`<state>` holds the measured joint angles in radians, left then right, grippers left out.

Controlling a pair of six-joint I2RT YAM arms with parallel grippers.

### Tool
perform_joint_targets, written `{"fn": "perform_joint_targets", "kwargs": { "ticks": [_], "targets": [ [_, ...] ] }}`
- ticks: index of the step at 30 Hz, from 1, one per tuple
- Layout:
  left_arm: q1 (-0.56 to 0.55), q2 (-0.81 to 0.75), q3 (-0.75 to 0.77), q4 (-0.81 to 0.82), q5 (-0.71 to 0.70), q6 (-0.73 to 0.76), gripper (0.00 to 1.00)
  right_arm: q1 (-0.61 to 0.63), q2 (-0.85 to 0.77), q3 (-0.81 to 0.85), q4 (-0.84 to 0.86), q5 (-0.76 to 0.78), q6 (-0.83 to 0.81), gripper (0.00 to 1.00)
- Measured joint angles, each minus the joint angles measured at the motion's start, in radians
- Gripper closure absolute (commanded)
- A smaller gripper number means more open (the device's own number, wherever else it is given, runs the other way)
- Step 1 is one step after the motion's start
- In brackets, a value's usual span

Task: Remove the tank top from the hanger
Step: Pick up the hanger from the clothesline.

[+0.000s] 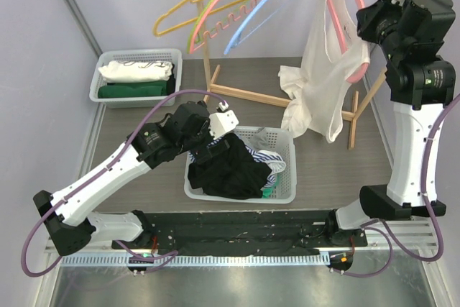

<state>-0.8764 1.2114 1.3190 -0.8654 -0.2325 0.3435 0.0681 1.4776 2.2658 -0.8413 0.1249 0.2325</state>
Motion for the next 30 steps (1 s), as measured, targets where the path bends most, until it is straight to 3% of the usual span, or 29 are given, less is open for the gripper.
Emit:
{"fn": "perform_joint_targets", "kwargs": {
  "ticks": [5,11,18,22,26,30],
  "targets": [
    [0.002,0.000,0.000,0.000,0.000,0.000,0.02,0.000,0.029,0.023,0.023,-0.047,0.019,0.99],
    [0.002,0.000,0.000,0.000,-0.001,0.000,0.01,-0.001,-0.122,-0.273,0.180,-0.168,0.002,0.99],
    [0.002,0.000,0.000,0.001,-0.008,0.001,0.00,0.000,-0.479,-0.586,0.265,-0.289,-0.050,0.99],
    [0.002,0.001,0.000,0.004,-0.019,0.001,0.00,0.001,-0.680,-0.668,0.266,-0.287,-0.050,0.99],
    [0.002,0.001,-0.011,0.027,-0.040,0.005,0.00,0.006,-0.811,-0.642,0.261,-0.283,-0.045,0.99],
    [0.002,-0.003,-0.061,0.047,-0.055,0.006,0.00,0.022,-0.802,-0.443,0.258,-0.320,-0.013,0.99]
  ]
}}
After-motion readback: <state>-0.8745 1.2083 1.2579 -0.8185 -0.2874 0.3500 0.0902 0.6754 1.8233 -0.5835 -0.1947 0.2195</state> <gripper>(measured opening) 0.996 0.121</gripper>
